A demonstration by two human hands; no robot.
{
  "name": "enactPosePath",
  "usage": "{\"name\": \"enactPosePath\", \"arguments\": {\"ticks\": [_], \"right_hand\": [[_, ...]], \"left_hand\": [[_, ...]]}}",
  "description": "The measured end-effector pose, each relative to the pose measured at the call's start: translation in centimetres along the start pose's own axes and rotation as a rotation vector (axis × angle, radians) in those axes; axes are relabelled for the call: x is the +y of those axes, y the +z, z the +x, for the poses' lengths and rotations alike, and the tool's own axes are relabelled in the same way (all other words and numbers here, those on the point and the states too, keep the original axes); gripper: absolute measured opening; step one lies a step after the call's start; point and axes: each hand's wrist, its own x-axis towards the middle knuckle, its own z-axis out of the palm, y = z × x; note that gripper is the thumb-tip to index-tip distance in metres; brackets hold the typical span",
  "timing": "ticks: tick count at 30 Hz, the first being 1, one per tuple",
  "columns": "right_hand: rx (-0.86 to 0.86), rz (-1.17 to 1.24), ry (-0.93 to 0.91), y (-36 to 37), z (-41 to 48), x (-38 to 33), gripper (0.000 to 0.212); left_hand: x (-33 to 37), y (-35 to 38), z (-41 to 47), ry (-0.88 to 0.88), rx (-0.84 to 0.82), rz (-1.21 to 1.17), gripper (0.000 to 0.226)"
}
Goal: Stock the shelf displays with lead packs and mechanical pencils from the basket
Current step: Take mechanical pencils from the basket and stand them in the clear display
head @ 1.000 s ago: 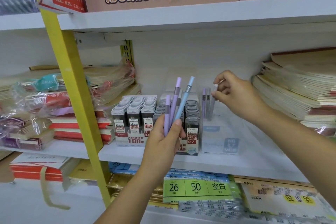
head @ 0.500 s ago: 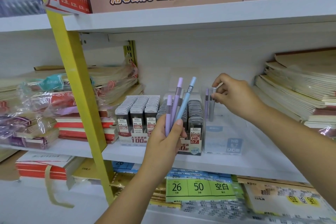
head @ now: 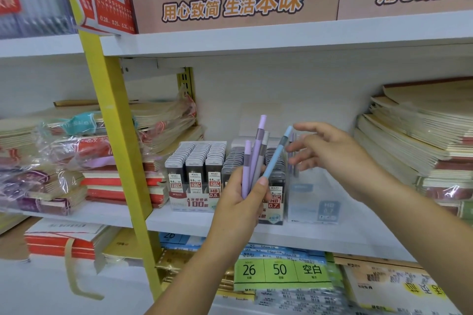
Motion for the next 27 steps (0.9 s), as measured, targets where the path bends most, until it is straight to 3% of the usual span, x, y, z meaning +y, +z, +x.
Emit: {"name": "enactPosePath", "arguments": {"ticks": [3,7,11,14,18,27], "right_hand": [[-0.099,0.161,0.01,0.6,-1.0,-0.5,0.024],[-0.054,0.181,-0.02,0.7,-0.8,-0.8,0.027],[0.228,0.225,-0.16,-1.4,0.8,-1.4,0.024],[0.378,-0.102,-0.313,-3.8,2.6,-1.0,0.027],[0.238,-0.639,-0.379,-4.4,4.4,1.3,0.03],[0.079,-0.883,-0.373,-3.9,5.7,4.0,0.03]], "left_hand": [[0.0,0.3,0.0,0.003,-0.027,0.006,0.015],[-0.2,0.6,0.1,0.007,-0.041,0.034,0.012],[0.0,0.4,0.3,0.007,0.005,-0.038,0.019],[0.1,-0.1,0.3,0.016,0.048,-0.029,0.024],[0.3,-0.2,0.4,0.035,0.052,-0.009,0.028],[-0.2,-0.7,0.4,0.028,0.057,-0.001,0.019]]}}
